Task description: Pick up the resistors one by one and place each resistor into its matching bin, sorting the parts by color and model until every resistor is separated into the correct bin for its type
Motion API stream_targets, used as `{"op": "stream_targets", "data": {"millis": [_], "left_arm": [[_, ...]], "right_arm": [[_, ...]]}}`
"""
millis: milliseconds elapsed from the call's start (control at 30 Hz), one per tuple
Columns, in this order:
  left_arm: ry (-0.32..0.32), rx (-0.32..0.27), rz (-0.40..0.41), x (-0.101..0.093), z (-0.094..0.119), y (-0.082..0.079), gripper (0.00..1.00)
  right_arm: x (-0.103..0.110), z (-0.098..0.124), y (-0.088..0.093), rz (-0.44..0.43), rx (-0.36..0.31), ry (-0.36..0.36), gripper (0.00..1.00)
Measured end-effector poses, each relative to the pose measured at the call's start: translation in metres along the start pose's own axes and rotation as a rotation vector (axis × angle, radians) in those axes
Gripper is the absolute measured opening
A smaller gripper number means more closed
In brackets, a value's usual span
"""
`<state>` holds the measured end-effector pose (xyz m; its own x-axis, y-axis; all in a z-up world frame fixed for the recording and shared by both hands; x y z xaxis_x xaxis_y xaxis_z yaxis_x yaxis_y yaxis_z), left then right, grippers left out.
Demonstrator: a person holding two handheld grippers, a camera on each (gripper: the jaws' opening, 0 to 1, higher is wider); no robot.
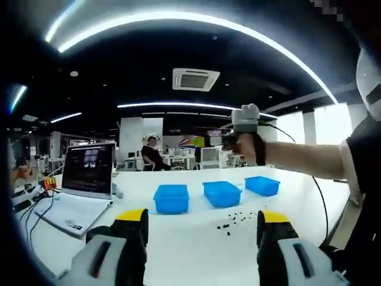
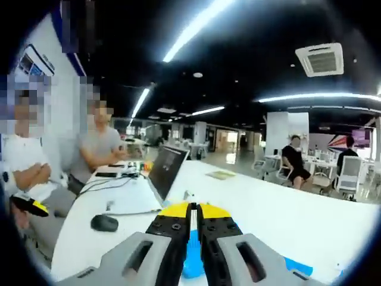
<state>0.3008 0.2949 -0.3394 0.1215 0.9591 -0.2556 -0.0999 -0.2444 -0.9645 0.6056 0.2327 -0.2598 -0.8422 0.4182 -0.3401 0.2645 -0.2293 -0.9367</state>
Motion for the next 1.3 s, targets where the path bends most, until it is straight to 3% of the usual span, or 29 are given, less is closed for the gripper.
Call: {"op": "stream_targets", "data": {"millis": [167, 333, 467, 600, 733, 867, 1000, 1167, 1300], "left_arm": [[-0.002, 0.0, -0.01, 0.0, 0.001, -0.003, 0.76], [-0.007, 0.007, -0.01, -0.001, 0.001, -0.002, 0.76], [-0.01, 0.011, -0.018, -0.001, 0.0, -0.002, 0.76], [-0.013, 0.015, -0.01, 0.0, -0.001, -0.002, 0.76], [-0.032, 0.019, -0.009, 0.002, -0.003, -0.001, 0.76], [-0.024, 0.022, -0.004, -0.002, -0.007, 0.001, 0.76], [-0.007, 0.026, 0.001, -0.005, -0.013, 0.004, 0.76], [0.038, 0.047, 0.018, -0.009, -0.023, 0.011, 0.76], [0.089, 0.08, 0.015, -0.015, -0.031, 0.019, 0.76]], "right_arm": [[-0.003, -0.042, 0.014, 0.016, 0.055, 0.007, 0.07], [-0.004, -0.061, 0.022, 0.047, 0.077, 0.023, 0.07], [-0.005, -0.066, 0.028, 0.085, 0.088, 0.024, 0.09], [-0.004, -0.064, 0.031, 0.1, 0.072, 0.022, 0.34], [-0.011, -0.051, 0.035, 0.101, 0.074, 0.02, 0.34], [-0.014, -0.014, 0.042, 0.072, 0.072, -0.004, 0.34], [-0.015, 0.039, 0.059, 0.045, 0.077, -0.02, 0.33], [-0.01, 0.124, 0.08, 0.047, 0.071, 0.028, 0.32], [0.007, 0.192, 0.094, 0.031, 0.071, 0.05, 0.32]]}}
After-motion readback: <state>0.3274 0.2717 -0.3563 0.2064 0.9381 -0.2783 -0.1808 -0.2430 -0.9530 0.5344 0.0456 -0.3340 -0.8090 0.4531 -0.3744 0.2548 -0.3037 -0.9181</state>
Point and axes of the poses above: the point that each gripper's makers call its tool centre point, and the gripper's own axes: z roughly backward along the fingers, x roughly to its left, y roughly out of its underside, the point moved 5 cm from there along z, roughly backward along the fingers, and after that the axes turned 15 degrees about z, right-handed, at the moved point
